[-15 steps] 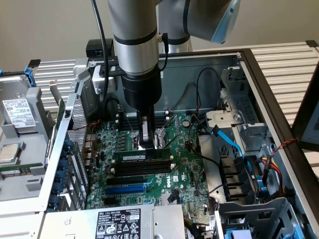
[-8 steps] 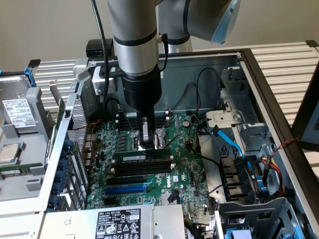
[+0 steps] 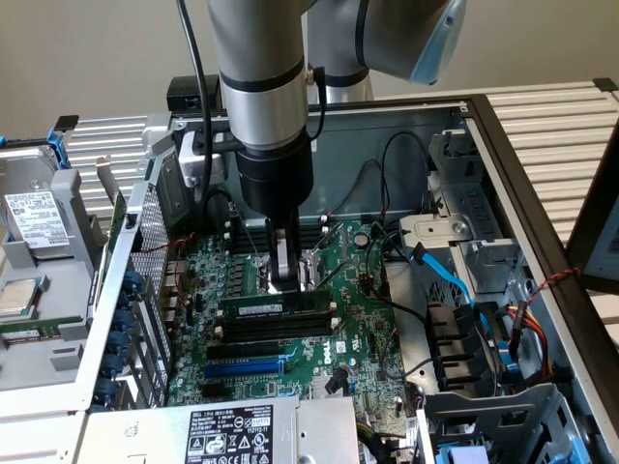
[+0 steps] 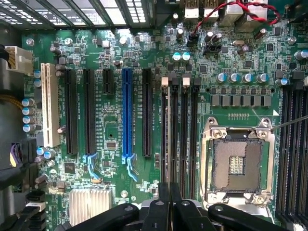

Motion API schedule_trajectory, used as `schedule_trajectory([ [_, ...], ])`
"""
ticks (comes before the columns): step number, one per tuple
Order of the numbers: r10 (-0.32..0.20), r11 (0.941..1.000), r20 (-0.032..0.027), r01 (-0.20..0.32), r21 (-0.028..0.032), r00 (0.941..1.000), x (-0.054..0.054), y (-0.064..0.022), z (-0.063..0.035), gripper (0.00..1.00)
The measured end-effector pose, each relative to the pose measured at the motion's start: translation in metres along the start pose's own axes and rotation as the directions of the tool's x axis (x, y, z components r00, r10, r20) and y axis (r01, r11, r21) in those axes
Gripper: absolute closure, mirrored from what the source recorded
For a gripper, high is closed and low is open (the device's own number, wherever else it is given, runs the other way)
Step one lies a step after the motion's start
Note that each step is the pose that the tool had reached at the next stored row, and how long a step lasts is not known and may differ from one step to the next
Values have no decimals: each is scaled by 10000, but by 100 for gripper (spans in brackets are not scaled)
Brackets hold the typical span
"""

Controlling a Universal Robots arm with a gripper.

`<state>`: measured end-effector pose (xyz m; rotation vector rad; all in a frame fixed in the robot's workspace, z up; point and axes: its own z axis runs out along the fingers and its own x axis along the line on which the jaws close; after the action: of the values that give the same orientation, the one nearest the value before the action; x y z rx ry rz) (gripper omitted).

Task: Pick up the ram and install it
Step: 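Insert the ram into the slot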

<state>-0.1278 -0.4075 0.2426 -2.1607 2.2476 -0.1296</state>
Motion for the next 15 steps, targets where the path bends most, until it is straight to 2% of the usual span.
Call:
schedule_trajectory([
  [15, -2, 10000, -1, 2, -1, 10000, 2, 4, 70, 88],
])
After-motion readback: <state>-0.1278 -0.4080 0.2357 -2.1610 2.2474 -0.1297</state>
